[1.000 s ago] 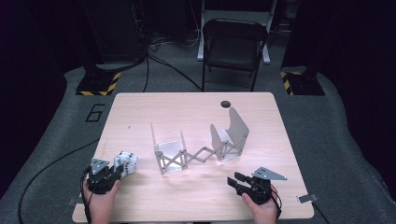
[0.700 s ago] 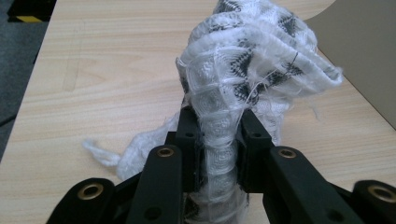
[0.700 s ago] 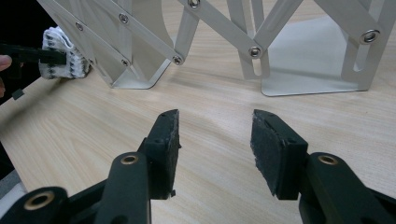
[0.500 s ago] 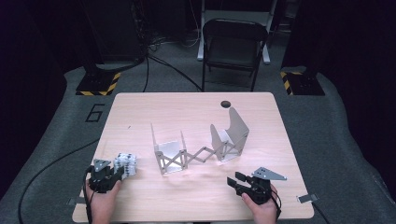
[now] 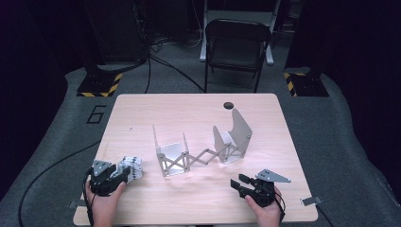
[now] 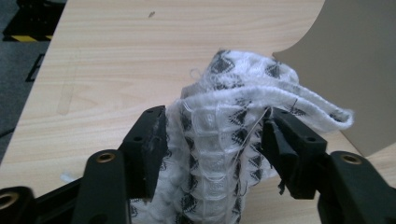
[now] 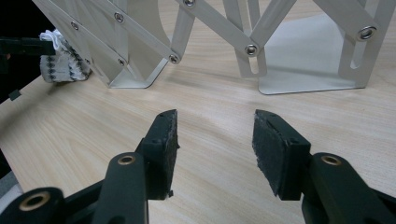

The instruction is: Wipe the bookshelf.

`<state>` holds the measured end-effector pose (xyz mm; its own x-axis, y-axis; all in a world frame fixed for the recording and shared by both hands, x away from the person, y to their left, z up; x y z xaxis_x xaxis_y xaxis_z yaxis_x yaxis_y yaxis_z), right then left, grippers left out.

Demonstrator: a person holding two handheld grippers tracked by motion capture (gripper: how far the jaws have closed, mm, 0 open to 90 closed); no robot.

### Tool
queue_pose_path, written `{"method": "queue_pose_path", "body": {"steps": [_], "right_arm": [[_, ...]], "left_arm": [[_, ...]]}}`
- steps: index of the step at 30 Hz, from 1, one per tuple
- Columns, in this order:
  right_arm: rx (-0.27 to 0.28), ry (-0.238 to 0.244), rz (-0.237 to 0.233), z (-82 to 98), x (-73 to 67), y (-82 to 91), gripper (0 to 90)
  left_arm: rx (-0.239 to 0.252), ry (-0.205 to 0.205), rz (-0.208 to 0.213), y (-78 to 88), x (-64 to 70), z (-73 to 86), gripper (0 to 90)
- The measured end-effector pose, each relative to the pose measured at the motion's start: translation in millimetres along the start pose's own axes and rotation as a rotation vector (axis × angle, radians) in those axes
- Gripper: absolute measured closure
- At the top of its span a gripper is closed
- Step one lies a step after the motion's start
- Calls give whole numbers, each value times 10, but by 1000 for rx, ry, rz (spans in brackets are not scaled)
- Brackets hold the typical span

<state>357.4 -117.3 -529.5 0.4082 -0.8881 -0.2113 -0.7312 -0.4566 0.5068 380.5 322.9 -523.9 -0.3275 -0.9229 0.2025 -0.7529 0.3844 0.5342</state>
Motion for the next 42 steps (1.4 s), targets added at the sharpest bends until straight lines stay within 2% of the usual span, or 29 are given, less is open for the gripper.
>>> {"method": "queue_pose_path", "body": {"steps": [1,5,7,12,18,21,26,32,35,42], "right_arm": [[0,2,3,0,4,0,501],[-1,0,16,-1,6,5,480],[-1,6,29,-1,11,7,463],[-4,11,40,-3,21,-3,440],[-8,19,42,-14,14,1,417],[-9,44,36,-49,7,5,405],[8,58,21,-221,21,30,397],[46,117,36,-474,95,62,396],[54,98,35,-595,151,88,400],[68,85,76,-791,304,141,401]], "left_arm": [[28,0,-3,2,11,-20,378],[53,-17,-3,77,53,-73,351],[63,-12,3,106,80,-90,346],[79,-26,32,166,172,-135,347],[70,-44,106,181,349,-192,384],[68,-59,134,185,431,-227,404],[79,-84,185,190,612,-297,410],[59,-117,250,153,837,-285,408],[50,-128,265,120,911,-255,393],[31,-152,298,60,1036,-209,368]]}}
Point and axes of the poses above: each handheld gripper's, and its own axes: y roughly backward along the jaws, z roughly out of its underside, x roughly to its right, the point moved 7 cm from there along -y, roughly forward along the jaws, and after that the axes turned 13 degrees about z, right-handed, at the moved point
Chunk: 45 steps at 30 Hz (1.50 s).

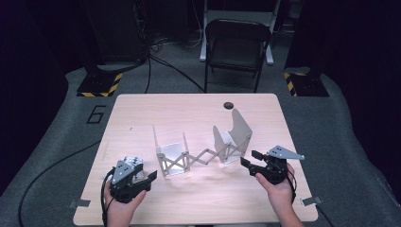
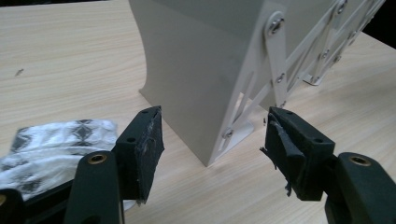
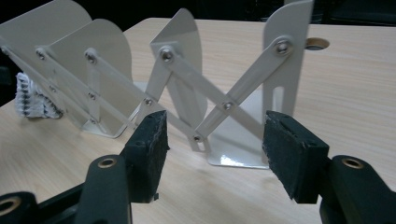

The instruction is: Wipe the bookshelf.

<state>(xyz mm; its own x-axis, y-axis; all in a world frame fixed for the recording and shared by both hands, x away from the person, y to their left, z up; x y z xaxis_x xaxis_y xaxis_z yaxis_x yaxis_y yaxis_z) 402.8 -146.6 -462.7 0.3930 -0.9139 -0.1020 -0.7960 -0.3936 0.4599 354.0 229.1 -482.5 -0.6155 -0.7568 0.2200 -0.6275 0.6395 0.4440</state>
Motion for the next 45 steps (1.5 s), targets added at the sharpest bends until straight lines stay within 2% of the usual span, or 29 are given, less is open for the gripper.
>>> {"method": "queue_pose_path", "body": {"steps": [7,12,19,27,30,35,40,45], "right_arm": [[9,-25,43,-199,169,37,418],[29,-20,61,-406,267,30,447],[36,-3,81,-613,313,-96,482],[12,7,92,-724,305,-329,493],[-8,6,78,-725,299,-396,528],[-36,20,84,-716,294,-474,575],[-42,-21,67,-727,306,-488,657],[-35,-13,81,-764,320,-477,686]], "left_arm": [[3,-7,35,-71,106,17,347],[-6,-25,56,-156,168,2,344],[-28,-32,62,-272,202,-16,344],[-11,-22,53,-367,186,-75,348],[1,-26,41,-389,164,-102,372],[4,-15,26,-382,113,-107,463],[11,-12,-8,-390,69,-121,547],[14,-7,-14,-383,60,-126,590]]}}
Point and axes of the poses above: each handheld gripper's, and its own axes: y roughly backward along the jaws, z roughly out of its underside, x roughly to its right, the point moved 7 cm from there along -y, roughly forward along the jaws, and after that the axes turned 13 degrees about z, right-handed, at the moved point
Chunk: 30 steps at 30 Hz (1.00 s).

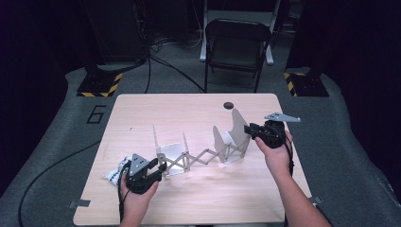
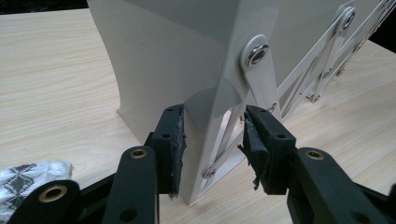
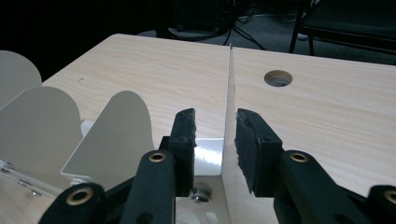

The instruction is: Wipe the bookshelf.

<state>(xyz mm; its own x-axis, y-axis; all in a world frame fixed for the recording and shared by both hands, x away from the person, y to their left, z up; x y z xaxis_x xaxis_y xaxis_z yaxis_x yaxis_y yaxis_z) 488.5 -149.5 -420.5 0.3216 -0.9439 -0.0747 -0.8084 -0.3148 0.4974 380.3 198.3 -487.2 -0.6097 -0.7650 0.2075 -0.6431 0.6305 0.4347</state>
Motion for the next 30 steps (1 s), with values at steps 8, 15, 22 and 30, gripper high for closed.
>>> {"method": "queue_pose_path", "body": {"steps": [8,15,22,30], "right_arm": [[-7,48,39,-64,52,-2,821],[-23,79,36,-18,10,2,866],[-36,45,5,41,-23,96,853],[-27,42,-34,198,-117,333,817]], "left_arm": [[-1,-3,-1,4,-14,14,629],[3,-2,-13,12,-24,10,687],[7,-2,-33,-29,-81,-20,689],[22,4,-42,-94,-208,-85,688]]}}
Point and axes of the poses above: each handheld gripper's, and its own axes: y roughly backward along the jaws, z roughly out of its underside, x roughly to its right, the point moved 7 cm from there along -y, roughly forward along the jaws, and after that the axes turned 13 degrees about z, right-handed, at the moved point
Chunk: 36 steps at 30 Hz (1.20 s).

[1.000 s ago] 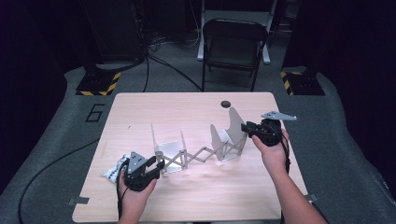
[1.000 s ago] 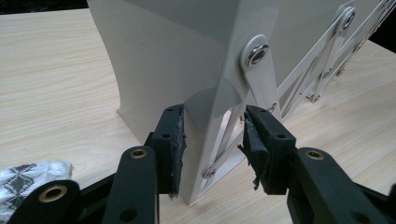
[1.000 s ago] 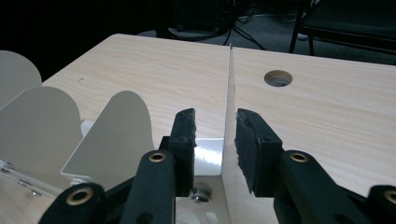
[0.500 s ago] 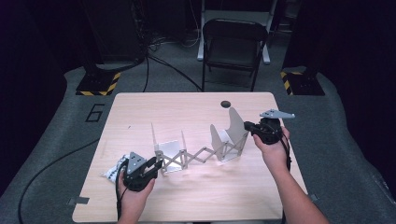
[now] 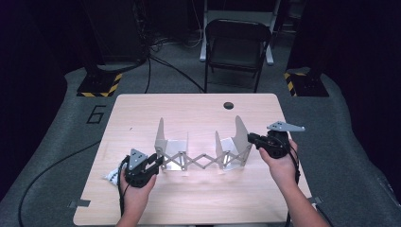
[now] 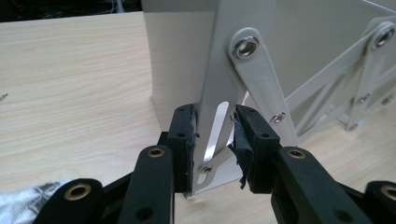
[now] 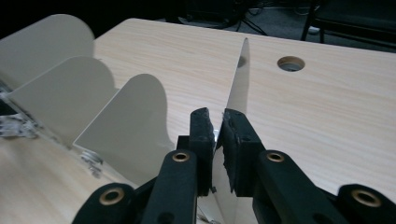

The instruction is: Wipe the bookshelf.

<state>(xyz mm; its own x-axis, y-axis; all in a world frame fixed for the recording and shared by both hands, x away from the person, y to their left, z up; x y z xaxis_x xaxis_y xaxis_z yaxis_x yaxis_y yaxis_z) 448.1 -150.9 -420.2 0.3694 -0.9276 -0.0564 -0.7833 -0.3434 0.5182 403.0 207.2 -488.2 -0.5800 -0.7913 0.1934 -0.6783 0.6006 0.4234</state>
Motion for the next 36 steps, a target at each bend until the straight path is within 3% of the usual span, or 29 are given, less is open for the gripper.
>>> {"method": "queue_pose_path", "body": {"steps": [8,12,17,22,25,27,30,36], "right_arm": [[32,-43,-50,166,-97,274,805],[50,-44,-53,227,-156,379,801],[53,-36,-49,265,-221,441,799],[49,-30,-55,267,-247,463,772],[65,-32,-55,236,-204,434,702],[82,-61,-54,180,-148,401,648],[101,-80,-47,82,-72,341,631],[106,-63,-18,-123,62,122,608]], "left_arm": [[3,-8,-8,-88,-90,-67,687],[5,-5,-9,-129,-145,-97,687],[-3,-19,2,-209,-222,-158,682],[0,-7,16,-265,-268,-184,677],[-7,-14,-1,-247,-237,-174,637],[7,-7,5,-216,-200,-175,593],[25,2,-4,-132,-137,-177,569],[47,43,53,-42,78,-126,506]]}}
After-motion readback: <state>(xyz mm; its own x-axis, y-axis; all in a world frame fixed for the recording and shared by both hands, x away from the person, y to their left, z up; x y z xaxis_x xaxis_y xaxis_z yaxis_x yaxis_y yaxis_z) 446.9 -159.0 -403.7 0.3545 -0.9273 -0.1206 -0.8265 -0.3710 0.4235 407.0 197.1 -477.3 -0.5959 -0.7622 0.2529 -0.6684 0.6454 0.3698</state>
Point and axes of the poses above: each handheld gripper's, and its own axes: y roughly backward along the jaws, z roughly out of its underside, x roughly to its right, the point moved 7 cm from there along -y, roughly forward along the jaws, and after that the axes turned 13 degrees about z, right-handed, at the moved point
